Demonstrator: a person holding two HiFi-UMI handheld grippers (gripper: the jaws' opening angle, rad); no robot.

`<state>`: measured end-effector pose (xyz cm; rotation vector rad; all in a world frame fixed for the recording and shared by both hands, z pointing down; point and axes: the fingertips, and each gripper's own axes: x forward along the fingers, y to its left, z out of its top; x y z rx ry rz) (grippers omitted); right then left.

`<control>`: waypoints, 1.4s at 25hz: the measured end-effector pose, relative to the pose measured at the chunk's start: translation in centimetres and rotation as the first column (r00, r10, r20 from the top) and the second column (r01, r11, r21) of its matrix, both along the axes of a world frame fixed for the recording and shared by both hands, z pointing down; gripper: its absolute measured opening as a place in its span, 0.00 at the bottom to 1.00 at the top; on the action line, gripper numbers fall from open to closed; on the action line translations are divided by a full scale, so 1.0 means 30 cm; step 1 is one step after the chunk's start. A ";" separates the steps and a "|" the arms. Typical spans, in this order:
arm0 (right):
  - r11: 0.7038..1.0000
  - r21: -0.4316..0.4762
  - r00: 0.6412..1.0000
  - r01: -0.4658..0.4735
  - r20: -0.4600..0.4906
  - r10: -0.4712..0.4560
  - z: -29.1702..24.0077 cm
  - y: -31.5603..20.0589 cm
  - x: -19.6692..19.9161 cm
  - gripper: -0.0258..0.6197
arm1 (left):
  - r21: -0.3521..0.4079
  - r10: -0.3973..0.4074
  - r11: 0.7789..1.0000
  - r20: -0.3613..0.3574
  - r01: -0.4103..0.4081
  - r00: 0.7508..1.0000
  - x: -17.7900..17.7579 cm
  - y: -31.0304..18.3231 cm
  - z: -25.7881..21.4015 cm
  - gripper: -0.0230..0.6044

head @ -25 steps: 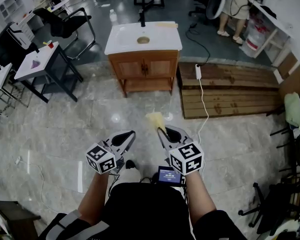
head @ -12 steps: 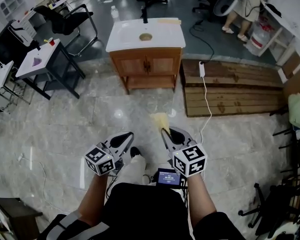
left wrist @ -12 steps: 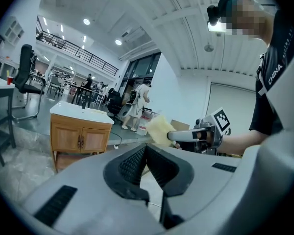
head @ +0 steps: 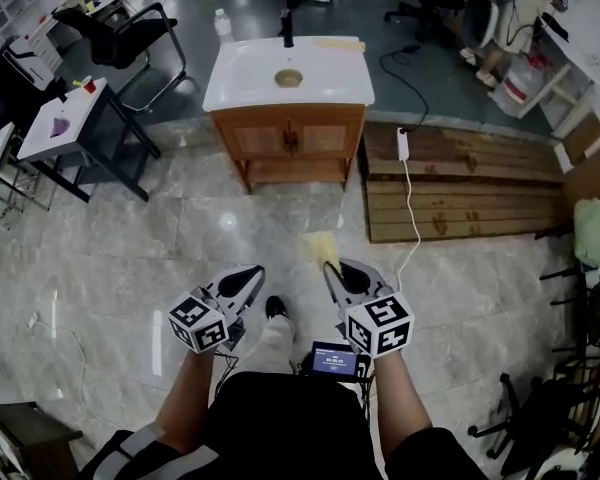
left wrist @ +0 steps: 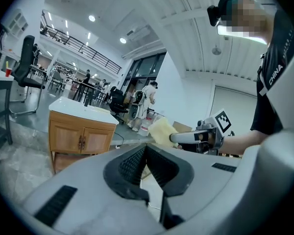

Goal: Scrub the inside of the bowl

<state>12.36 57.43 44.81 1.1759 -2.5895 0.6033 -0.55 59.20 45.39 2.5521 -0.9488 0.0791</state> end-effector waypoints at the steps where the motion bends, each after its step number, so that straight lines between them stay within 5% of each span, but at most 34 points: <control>1: 1.000 -0.003 1.000 0.000 -0.006 0.000 -0.001 -0.037 -0.005 0.10 | 0.001 0.003 1.000 -0.003 -0.003 1.000 -0.004 -0.037 -0.001 0.04; 21: 1.000 -0.002 0.996 -0.018 -0.082 0.018 -0.046 -0.679 -0.301 0.10 | 0.024 0.101 0.995 -0.006 -0.101 0.995 -0.232 -0.691 -0.024 0.04; 35: 0.999 -0.036 0.998 -0.013 -0.057 0.011 0.035 -1.043 -0.284 0.10 | -0.023 0.164 0.986 0.026 -0.164 0.986 -0.172 -1.003 0.050 0.04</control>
